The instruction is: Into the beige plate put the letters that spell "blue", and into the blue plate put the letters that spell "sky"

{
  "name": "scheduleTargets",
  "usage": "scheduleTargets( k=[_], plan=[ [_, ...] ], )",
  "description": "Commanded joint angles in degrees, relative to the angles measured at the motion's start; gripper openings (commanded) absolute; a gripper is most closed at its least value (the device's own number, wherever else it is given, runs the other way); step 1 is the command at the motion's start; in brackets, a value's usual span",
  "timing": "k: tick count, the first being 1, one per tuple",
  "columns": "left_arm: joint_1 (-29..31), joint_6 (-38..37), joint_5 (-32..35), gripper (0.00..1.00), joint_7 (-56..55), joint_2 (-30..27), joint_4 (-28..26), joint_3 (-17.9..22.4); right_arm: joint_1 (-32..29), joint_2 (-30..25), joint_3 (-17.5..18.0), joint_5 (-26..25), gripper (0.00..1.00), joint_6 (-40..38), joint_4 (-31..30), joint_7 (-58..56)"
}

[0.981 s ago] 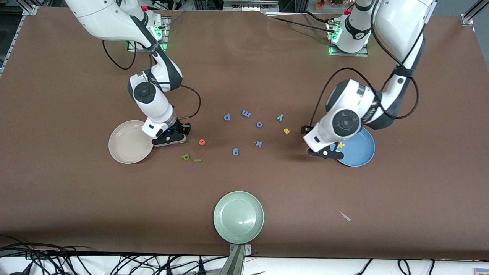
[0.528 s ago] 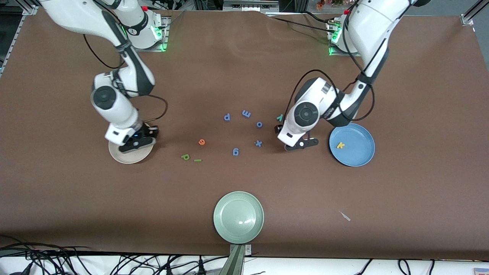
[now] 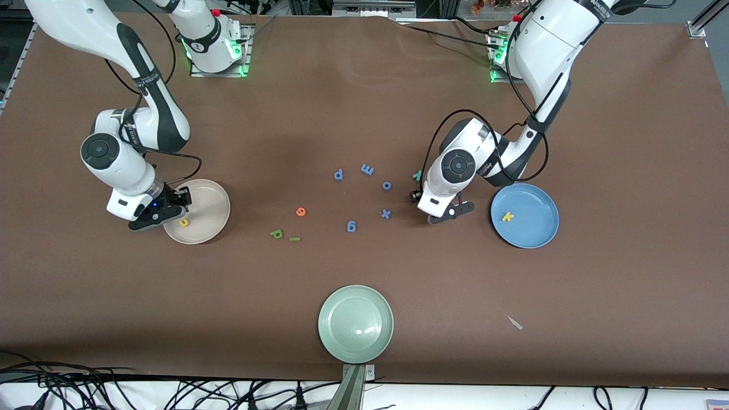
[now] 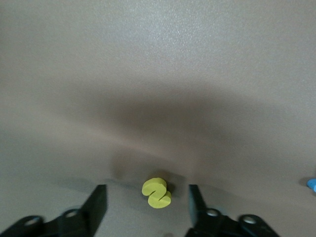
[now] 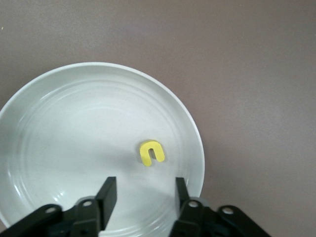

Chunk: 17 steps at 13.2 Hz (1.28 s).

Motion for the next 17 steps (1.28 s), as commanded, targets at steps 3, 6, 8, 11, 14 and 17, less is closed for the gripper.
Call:
scheduleTargets(
  k=[3, 6, 8, 11, 14, 17],
  plan=[
    [0.1, 1.2, 1.6, 0.30, -1.7, -1.5, -1.7, -0.2, 0.5, -0.5, 9.0, 0.1, 0.71, -2.0, 2.7, 15.2],
    [0.2, 3.9, 1.6, 0.30, -1.7, -1.5, -3.3, -0.2, 8.7, 5.1, 10.0, 0.2, 0.75, -3.4, 10.7, 30.5],
    [0.2, 3.9, 1.6, 0.23, -1.6, -1.7, -3.2, -0.2, 10.8, 8.6, 10.7, 0.1, 0.78, -3.3, 14.7, 35.6],
    [0.2, 1.5, 1.6, 0.00, -1.1, -2.7, -1.5, -0.3, 12.4, 13.1, 10.8, 0.2, 0.78, -1.5, 16.9, 38.9],
    [1.0, -7.8, 1.7, 0.00, 3.0, -4.1, 2.4, -0.1, 12.6, 15.6, 10.7, -0.2, 0.78, 1.2, 18.0, 39.2],
    [5.5, -19.5, 1.7, 0.00, 15.5, -4.2, 9.0, 0.2, 12.7, 17.4, 10.7, -0.6, 0.77, 3.1, 18.3, 39.0]
  ],
)
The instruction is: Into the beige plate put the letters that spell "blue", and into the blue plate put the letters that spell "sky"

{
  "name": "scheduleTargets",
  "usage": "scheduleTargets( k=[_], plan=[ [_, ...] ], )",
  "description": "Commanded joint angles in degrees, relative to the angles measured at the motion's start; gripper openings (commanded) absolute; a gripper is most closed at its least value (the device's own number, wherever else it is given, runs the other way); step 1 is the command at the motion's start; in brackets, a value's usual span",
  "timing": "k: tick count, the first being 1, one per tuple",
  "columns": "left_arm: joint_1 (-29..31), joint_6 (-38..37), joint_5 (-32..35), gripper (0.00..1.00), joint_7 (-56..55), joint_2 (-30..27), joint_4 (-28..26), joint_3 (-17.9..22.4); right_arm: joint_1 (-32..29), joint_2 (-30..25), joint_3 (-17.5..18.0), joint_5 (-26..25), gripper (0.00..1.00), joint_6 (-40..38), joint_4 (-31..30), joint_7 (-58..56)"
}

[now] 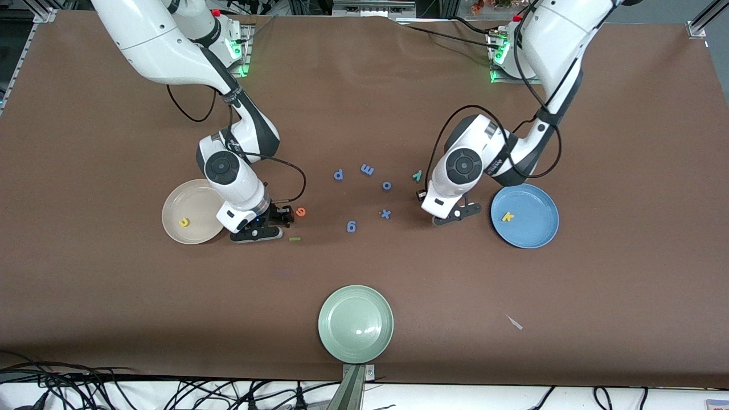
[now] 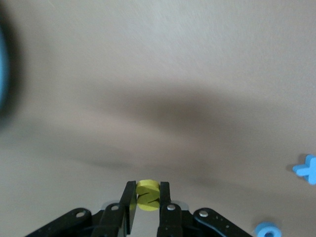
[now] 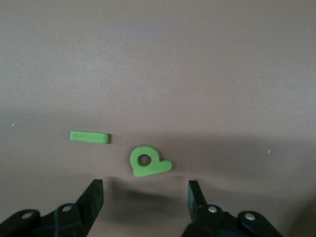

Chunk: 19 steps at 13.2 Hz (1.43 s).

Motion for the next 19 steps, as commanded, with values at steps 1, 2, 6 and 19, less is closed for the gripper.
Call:
scheduleTargets(
  k=[1, 2, 6, 19],
  plan=[
    [5.7, -7.9, 1.7, 0.00, 13.4, -1.3, 3.9, -0.1, 0.4, 2.3, -0.1, -0.7, 0.77, 2.8, 1.4, 0.7],
    [7.7, -7.9, 1.8, 0.00, 18.7, -1.5, 3.8, 0.1, 0.5, 2.5, -0.2, -0.8, 0.75, 3.3, 1.4, 0.5],
    [13.9, -7.3, 14.1, 0.00, 34.8, -0.9, 1.6, -0.1, 0.4, 2.6, -0.6, -3.0, 0.50, 3.2, 1.4, 0.0],
    [13.8, -9.7, 8.8, 1.00, 18.8, -2.1, 0.1, -12.5, -0.4, -3.0, -3.6, -2.8, 0.33, -5.1, 0.3, -6.4]
  ],
)
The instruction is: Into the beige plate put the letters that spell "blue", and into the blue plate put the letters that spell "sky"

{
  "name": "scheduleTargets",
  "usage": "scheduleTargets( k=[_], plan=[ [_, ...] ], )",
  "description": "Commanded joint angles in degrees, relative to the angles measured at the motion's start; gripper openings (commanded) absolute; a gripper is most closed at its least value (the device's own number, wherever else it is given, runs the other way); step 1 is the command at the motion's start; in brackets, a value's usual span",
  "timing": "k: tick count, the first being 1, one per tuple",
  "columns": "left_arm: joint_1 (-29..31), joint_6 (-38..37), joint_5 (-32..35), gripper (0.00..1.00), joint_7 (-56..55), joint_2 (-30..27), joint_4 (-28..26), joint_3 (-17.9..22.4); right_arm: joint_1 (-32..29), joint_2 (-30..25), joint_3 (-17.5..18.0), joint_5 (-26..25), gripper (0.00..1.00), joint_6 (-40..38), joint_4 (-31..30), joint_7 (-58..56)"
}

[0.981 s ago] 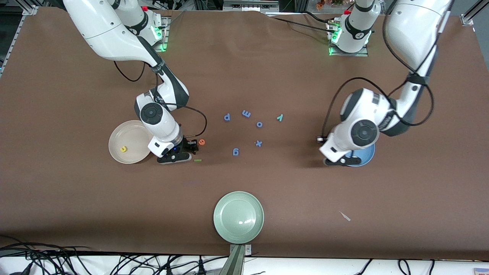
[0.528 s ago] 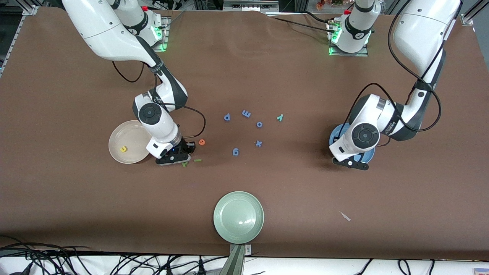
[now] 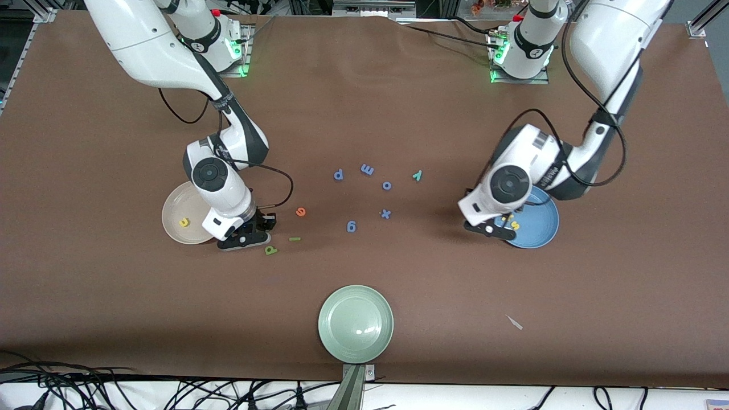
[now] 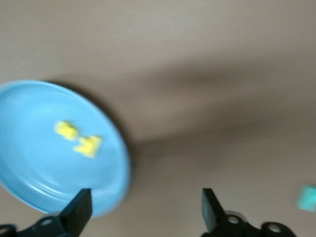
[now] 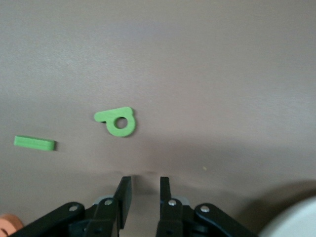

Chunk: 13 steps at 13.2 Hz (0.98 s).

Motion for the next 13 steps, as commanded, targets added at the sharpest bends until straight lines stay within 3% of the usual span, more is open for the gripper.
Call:
scheduleTargets(
  k=[1, 2, 4, 8, 11, 13],
  plan=[
    [-0.5, -0.4, -4.8, 1.00, -6.8, -0.7, -0.7, -2.8, -0.2, -1.1, 0.2, 0.0, 0.47, -1.3, -0.2, 0.2],
    [-1.0, -0.1, -4.9, 1.00, -5.6, 0.3, -0.7, -4.7, -0.2, -0.3, 0.2, 0.6, 0.57, -1.0, 0.2, 0.9],
    [-4.0, 1.6, -4.8, 1.00, -5.4, 1.6, -1.2, -5.2, -0.1, 1.9, 0.3, 0.9, 0.63, 0.0, 2.6, 1.3],
    [-4.9, 12.6, -4.7, 1.00, -5.3, 2.1, -7.5, -5.0, 0.6, 7.4, 0.3, 1.7, 0.63, -0.1, 11.7, 0.7],
    [-5.2, 16.5, -2.0, 1.00, -5.4, 2.6, -9.5, -4.9, 2.3, 9.5, 0.2, 6.5, 0.63, -0.4, 15.5, 0.5],
    [-5.4, 18.3, 0.4, 1.00, -6.2, 4.2, -9.7, -5.0, 2.6, 10.7, 0.2, 6.6, 0.64, 0.1, 15.5, 1.0]
  ],
)
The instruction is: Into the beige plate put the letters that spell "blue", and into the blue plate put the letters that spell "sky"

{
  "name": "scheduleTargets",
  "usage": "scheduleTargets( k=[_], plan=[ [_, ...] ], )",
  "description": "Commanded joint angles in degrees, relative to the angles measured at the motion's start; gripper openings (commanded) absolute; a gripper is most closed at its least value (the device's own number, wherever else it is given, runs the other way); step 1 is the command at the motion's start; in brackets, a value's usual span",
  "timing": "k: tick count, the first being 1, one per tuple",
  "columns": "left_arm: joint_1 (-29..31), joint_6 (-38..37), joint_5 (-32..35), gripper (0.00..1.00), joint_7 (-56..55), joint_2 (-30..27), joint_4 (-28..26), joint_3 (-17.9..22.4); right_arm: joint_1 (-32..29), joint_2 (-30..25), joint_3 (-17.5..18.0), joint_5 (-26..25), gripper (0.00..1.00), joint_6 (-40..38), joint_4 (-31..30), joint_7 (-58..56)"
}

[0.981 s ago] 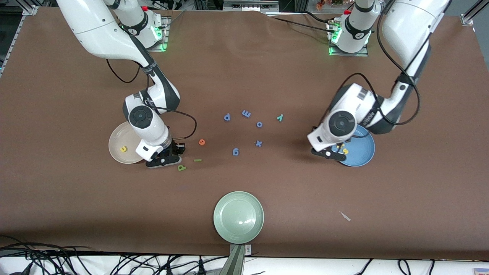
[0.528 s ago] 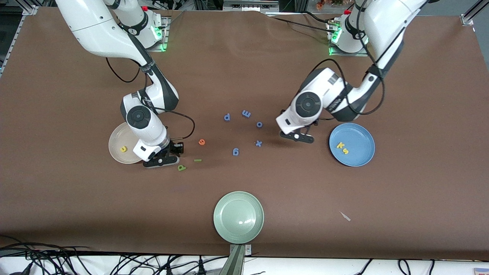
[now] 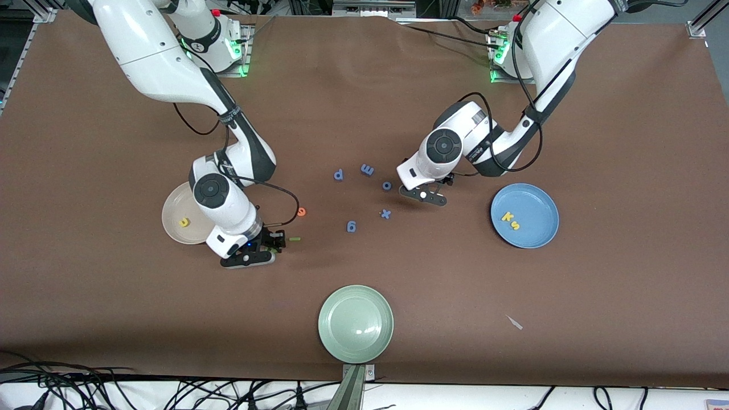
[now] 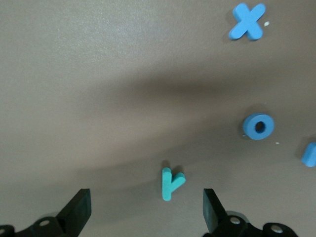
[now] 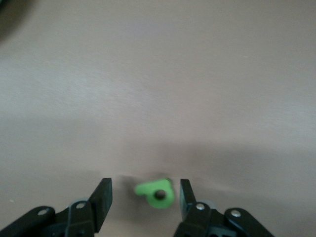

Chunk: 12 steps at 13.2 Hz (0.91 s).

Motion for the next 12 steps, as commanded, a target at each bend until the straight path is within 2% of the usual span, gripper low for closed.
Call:
scheduleTargets(
  k=[1, 3, 7, 9, 10, 11, 12],
  plan=[
    [0.2, 4.0, 2.4, 1.00, -0.7, 0.6, -2.1, -0.2, 0.6, 2.7, 0.0, 1.1, 0.64, -0.2, 2.1, 0.2],
    [0.4, 7.6, 2.6, 1.00, -1.2, 0.6, -4.3, -0.1, 0.6, 2.7, 0.0, 0.4, 0.67, -0.2, 1.9, -0.5],
    [-0.1, 9.7, 3.4, 0.98, -4.1, 1.0, -5.4, -0.1, 0.4, 2.0, -0.2, 0.4, 0.71, -0.5, 2.0, -3.9],
    [0.1, 10.0, 5.2, 0.82, -4.3, 0.9, -6.0, -0.1, 0.4, 2.2, -0.6, 0.4, 0.71, -0.5, 1.9, -4.6],
    [0.1, 10.0, 5.2, 0.64, -4.5, 0.9, -6.1, -0.1, 0.4, 2.4, -0.9, 0.4, 0.70, -0.4, 1.8, -5.2],
    [0.0, 10.1, 5.2, 0.57, -4.7, 1.0, -6.1, -0.1, 0.4, 2.5, -1.3, 0.4, 0.70, -0.2, 1.4, -5.3],
    [-0.2, 10.2, 5.3, 0.57, -6.1, 1.1, -6.1, -0.1, 0.4, 2.5, -1.3, 0.4, 0.70, -0.2, 1.2, -5.3]
  ],
)
